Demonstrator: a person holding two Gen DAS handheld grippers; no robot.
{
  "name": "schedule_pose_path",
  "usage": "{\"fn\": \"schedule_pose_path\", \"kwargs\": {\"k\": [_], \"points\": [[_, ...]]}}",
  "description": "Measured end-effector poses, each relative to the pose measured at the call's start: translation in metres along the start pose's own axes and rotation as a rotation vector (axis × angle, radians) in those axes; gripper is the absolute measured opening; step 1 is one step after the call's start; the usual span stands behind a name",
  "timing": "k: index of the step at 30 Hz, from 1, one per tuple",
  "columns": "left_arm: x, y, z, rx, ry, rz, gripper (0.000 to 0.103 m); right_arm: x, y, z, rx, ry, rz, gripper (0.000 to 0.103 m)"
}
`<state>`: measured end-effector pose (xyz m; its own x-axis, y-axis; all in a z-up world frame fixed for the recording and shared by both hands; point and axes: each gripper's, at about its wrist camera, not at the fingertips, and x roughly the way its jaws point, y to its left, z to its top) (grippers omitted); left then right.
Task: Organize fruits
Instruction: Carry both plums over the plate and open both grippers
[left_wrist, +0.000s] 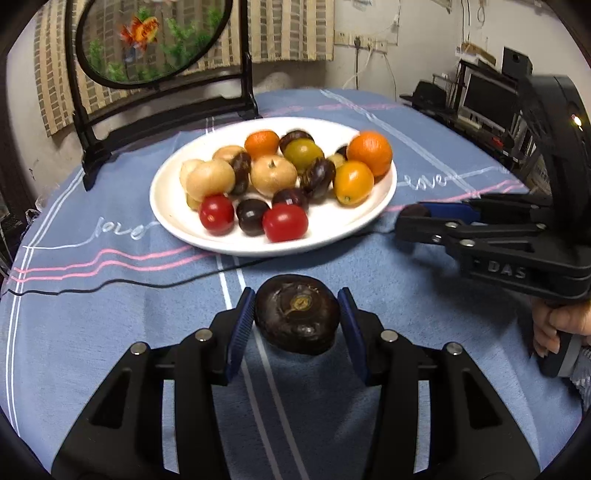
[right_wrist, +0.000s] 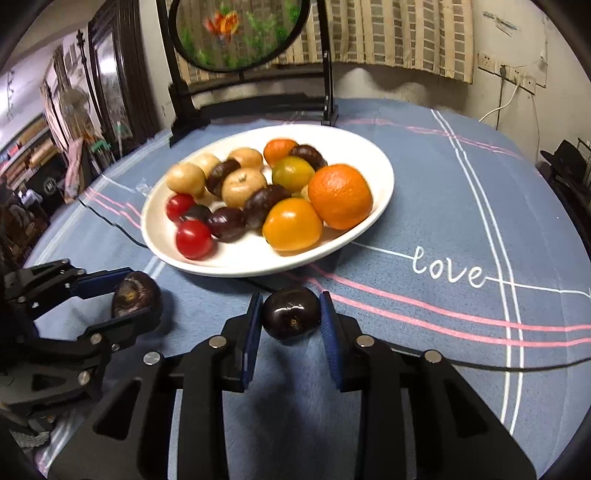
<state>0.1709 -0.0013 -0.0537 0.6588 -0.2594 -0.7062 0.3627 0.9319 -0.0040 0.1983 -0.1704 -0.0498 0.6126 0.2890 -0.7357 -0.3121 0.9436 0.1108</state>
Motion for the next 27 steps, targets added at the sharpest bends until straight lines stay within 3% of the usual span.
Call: {"fn": "schedule_pose_path", "kwargs": {"k": [7,13,18,27], "points": [[-0.023,0.015,0.026,-0.031,-0.075,0.026,0.047,-0.056,-0.004,0.007,0.037,-0.143,0.050,0.031],[-0.019,0.027,0.077,-0.035,-0.110,0.105,0.047,-0.074,-0.007,0.058,0.061,-0.221,0.073,0.031],[0.008,0.028,0.108,-0.060,-0.123,0.121,0.047,-0.045,-0.016,0.092,0.123,-0.221,0.093,0.031],[0.068,0.038,0.113,-0.102,-0.069,0.128,0.047,0.034,-0.025,0.110,0.130,-0.113,0.066,0.031]]}}
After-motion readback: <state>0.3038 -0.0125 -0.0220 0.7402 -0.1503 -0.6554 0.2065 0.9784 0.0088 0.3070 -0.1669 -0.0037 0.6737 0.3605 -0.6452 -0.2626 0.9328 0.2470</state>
